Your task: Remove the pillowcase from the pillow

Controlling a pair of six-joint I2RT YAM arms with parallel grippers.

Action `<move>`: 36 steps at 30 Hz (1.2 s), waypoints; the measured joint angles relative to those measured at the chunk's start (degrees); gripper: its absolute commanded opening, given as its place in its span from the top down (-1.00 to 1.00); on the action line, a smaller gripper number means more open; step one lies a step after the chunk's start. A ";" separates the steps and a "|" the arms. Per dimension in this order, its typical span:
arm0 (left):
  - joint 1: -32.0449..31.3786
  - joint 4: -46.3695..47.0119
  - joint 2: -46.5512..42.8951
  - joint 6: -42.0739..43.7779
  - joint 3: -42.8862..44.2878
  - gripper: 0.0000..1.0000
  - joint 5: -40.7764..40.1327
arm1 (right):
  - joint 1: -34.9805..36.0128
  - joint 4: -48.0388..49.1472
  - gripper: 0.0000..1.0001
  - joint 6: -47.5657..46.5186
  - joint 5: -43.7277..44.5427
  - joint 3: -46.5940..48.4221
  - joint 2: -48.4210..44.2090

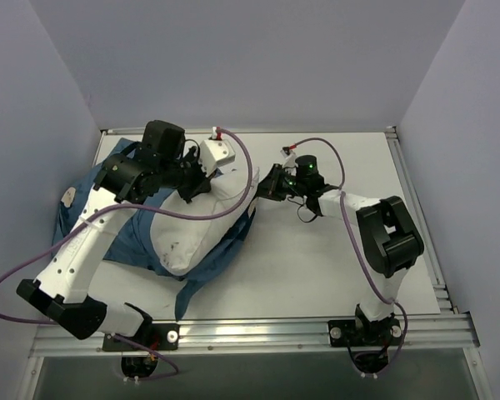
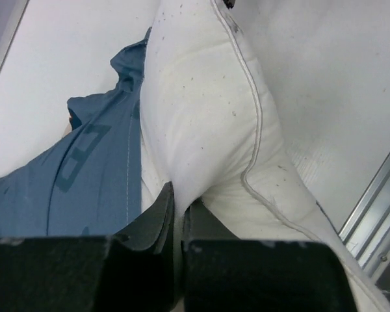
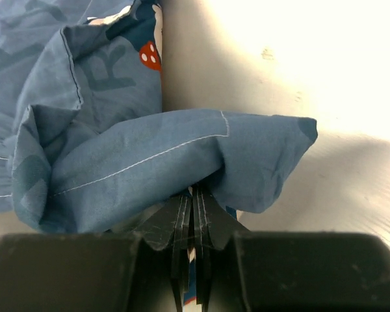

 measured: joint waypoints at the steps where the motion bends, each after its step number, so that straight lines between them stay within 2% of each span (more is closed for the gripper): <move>1: 0.31 -0.24 0.68 -1.29 1.20 0.96 0.48 | 0.72 -0.72 1.00 -0.52 0.50 0.76 0.02; 2: 0.55 -0.46 1.40 -2.49 2.27 0.95 0.96 | 1.38 -1.92 0.86 -1.25 1.31 1.86 0.00; 3: 0.74 -0.46 2.14 -3.78 3.08 0.95 1.46 | 2.08 -3.91 0.60 -2.03 2.25 3.63 -0.02; 4: 0.87 -0.31 2.91 -5.01 3.65 0.95 1.95 | 2.34 -5.20 0.12 -2.45 2.91 4.83 -0.11; 6: 1.03 0.79 4.39 -7.08 4.22 0.95 2.27 | 1.92 -9.64 -0.22 -4.20 5.40 7.21 -1.55; 7: 1.09 1.60 5.18 -8.00 4.22 0.95 2.10 | 1.16 -12.15 -0.55 -5.07 6.54 7.82 -2.99; 8: 1.14 2.84 6.25 -8.85 4.22 0.95 1.84 | 0.00 -14.99 -0.66 -5.97 7.76 8.35 -4.87; 13: 1.14 8.20 13.66 -12.72 5.22 0.96 0.39 | -7.17 -26.14 -0.76 -11.28 14.32 11.37 -16.28; 15: 1.14 9.75 17.14 -14.36 6.78 0.95 0.07 | -8.02 -28.76 -0.77 -12.90 16.15 11.58 -21.24; 18: 1.11 12.20 20.98 -16.52 8.28 0.95 -0.90 | -5.40 -30.25 -0.79 -13.18 16.59 10.12 -27.23; 20: 1.05 13.09 22.69 -17.77 9.22 0.95 -1.57 | -1.49 -29.68 -0.87 -11.82 16.87 8.07 -30.42; 21: 1.05 13.40 23.50 -18.47 9.99 0.95 -2.01 | 1.09 -29.46 -0.97 -11.04 17.00 7.06 -31.45; 26: 1.01 14.23 25.07 -20.33 11.87 0.95 -3.10 | 13.07 -28.50 -0.99 -7.13 18.58 4.68 -31.45; 36: 0.98 14.29 25.11 -21.42 12.39 0.96 -3.85 | 18.99 -26.23 -0.99 -4.24 20.65 1.73 -25.35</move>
